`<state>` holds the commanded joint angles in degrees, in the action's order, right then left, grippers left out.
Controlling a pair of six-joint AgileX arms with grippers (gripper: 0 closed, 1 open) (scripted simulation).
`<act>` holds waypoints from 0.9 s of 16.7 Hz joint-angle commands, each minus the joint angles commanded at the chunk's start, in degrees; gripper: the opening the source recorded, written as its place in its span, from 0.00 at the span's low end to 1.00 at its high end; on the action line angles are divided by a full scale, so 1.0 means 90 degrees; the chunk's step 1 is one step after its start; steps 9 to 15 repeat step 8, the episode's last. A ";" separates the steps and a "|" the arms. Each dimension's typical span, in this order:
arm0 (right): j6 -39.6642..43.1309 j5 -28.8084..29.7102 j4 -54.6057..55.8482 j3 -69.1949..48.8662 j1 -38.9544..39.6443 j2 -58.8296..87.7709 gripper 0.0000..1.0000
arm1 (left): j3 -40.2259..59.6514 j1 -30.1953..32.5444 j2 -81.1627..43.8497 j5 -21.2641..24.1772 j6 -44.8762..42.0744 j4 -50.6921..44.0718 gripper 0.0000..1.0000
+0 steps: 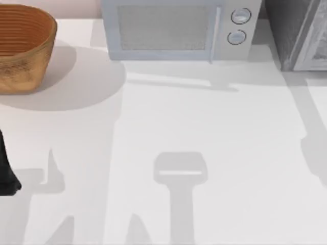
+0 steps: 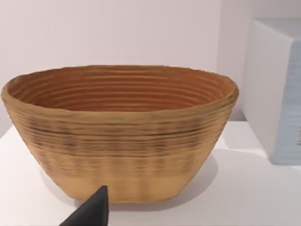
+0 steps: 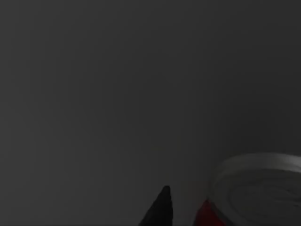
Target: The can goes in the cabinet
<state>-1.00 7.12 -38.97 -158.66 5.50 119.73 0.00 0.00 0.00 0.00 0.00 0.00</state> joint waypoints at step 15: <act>0.0000 0.0000 0.0000 0.0000 0.0000 0.0000 1.00 | 0.0000 0.0000 0.0000 0.0000 0.0000 0.0000 1.00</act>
